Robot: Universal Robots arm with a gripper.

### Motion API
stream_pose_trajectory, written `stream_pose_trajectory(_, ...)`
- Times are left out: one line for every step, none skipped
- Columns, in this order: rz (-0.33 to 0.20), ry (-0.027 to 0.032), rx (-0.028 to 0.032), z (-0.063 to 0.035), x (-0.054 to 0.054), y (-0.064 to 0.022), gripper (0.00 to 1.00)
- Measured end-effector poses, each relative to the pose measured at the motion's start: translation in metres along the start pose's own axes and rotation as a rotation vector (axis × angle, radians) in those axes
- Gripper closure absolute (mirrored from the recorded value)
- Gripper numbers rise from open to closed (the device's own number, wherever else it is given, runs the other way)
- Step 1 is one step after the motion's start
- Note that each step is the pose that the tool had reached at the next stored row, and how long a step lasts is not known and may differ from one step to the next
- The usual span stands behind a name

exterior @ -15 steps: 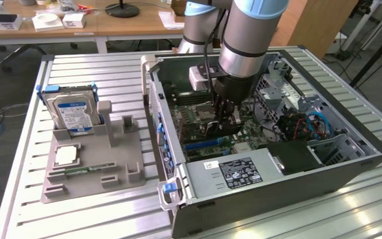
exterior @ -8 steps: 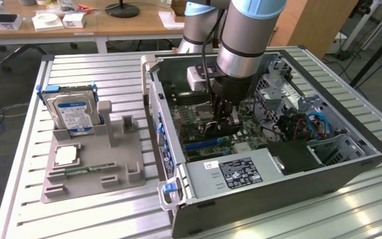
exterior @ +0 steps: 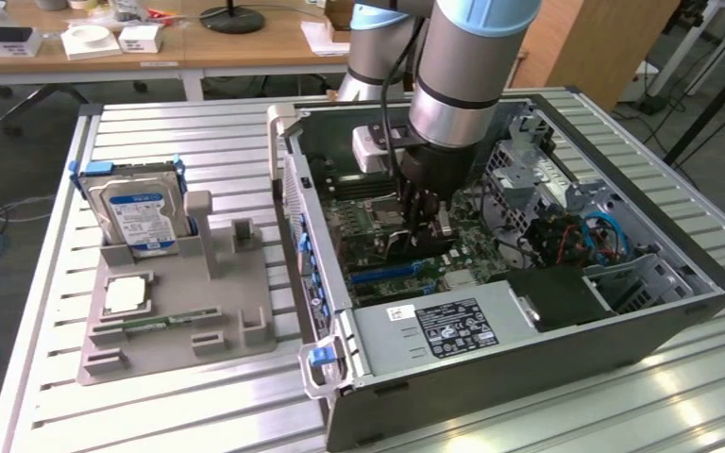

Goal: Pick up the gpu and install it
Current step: 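Pick up the gpu and move the gpu toward the slot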

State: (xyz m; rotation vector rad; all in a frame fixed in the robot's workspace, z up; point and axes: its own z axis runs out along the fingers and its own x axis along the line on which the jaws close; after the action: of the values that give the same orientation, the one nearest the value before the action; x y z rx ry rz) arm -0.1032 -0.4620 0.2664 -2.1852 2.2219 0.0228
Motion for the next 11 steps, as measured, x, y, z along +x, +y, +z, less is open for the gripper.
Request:
stream_pose_trajectory(0.000, 0.0000, 0.0000, 0.0000, 0.0000, 0.0006, 0.74)
stream_pose_trajectory(0.000, 0.0000, 0.0000, 0.0000, 0.0000, 0.0012, 0.74)
stream_pose_trajectory(0.000, 0.0000, 0.0000, 0.0000, 0.0000, 0.0018, 0.74)
stream_pose_trajectory(0.000, 0.0000, 0.0000, 0.0000, 0.0000, 0.0024, 0.74)
stream_pose_trajectory(0.000, 0.0000, 0.0001, 0.0000, 0.0000, 0.0027, 0.74)
stream_pose_trajectory(0.000, -0.0001, 0.0001, 0.0000, 0.0000, 0.0027, 0.74)
stream_pose_trajectory(0.000, 0.0000, 0.0000, 0.0000, 0.0000, 0.0027, 0.74)
stream_pose_trajectory(0.000, 0.0000, 0.0000, 0.0000, 0.0000, 0.0027, 0.74)
stream_pose_trajectory(0.000, 0.0000, 0.0000, 0.0000, 0.0000, 0.0028, 0.74)
stream_pose_trajectory(0.000, 0.0000, 0.0000, 0.0000, 0.0001, 0.0034, 0.74)
stream_pose_trajectory(0.000, 0.0001, 0.0000, 0.0000, 0.0003, 0.0038, 0.74)
